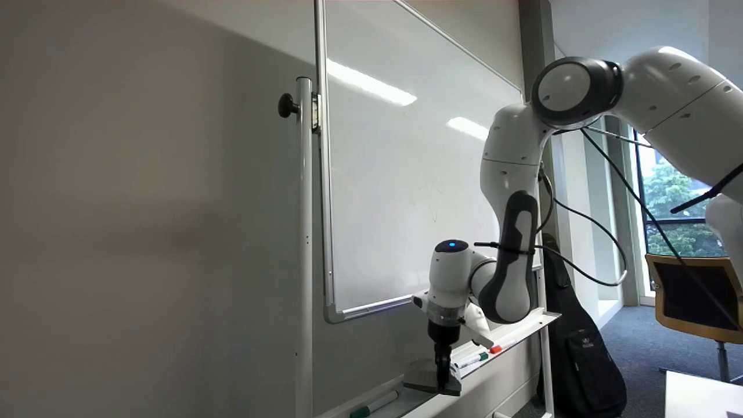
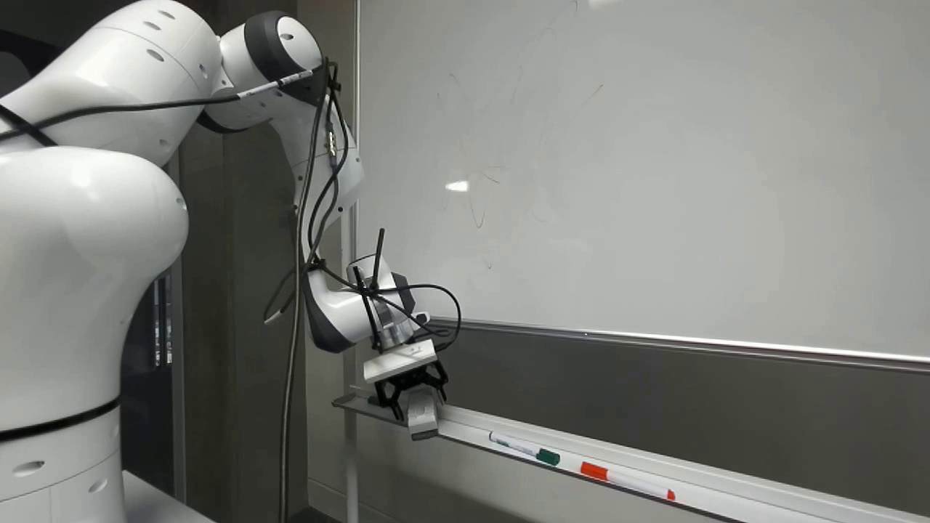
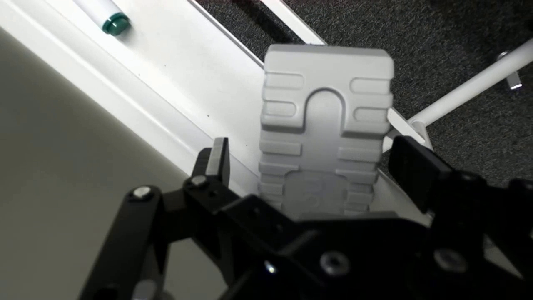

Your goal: Move the duster to the right

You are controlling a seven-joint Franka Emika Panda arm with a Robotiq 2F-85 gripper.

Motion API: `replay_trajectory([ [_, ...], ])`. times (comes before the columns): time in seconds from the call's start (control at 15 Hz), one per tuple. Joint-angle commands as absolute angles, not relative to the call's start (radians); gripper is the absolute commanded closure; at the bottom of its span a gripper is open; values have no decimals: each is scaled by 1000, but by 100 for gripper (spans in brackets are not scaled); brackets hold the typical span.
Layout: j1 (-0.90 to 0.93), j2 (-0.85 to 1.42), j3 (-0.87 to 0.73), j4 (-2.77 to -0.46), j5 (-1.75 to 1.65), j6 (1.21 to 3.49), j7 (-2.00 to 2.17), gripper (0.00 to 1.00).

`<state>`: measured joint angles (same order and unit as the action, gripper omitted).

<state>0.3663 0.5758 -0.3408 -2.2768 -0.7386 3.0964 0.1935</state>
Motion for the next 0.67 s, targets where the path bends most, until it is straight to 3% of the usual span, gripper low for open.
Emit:
replay_trajectory([
  [0.0, 343, 593, -327, -2280, -736, 3147, 189, 3],
  [0.07, 340, 593, -324, -2281, -735, 3151, 188, 27],
  [0.2, 337, 597, -319, -2282, -731, 3151, 188, 29],
  [0.47, 343, 597, -325, -2281, -732, 3152, 192, 60],
  [0.6, 347, 597, -329, -2281, -733, 3150, 194, 62],
])
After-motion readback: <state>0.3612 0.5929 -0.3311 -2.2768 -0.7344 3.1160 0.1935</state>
